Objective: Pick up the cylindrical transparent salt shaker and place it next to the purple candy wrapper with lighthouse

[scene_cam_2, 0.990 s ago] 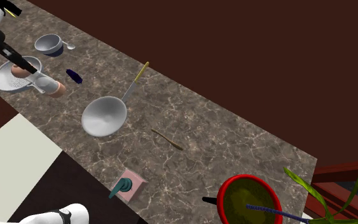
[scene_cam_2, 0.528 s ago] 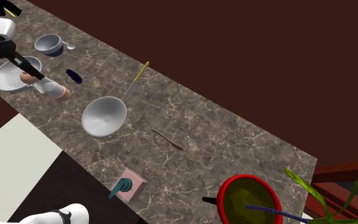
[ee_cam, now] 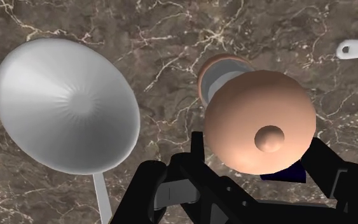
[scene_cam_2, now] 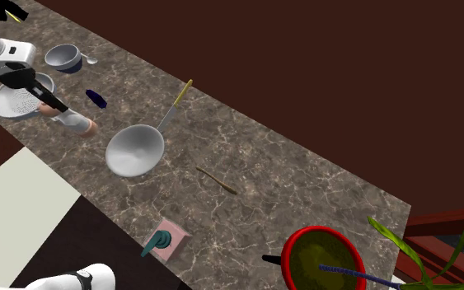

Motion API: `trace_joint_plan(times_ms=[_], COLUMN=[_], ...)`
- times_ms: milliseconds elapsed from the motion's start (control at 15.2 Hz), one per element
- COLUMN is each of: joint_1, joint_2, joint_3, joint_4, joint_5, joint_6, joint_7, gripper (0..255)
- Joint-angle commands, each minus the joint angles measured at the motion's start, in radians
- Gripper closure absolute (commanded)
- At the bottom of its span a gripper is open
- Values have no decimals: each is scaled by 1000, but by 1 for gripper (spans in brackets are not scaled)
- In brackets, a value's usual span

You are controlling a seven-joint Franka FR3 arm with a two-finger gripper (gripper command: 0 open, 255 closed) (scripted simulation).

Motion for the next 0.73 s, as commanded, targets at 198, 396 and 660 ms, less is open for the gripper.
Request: trace_joint_plan(times_ms=[198,396,660], joint_1=[0,0,0], joint_2=[27,27,27], joint_3=[1,1,1], joint_4=[-33,-33,-33], joint_5=[-11,-11,-11], joint_6=[59,59,59], joint_7=[9,9,9], gripper=[255,255,255])
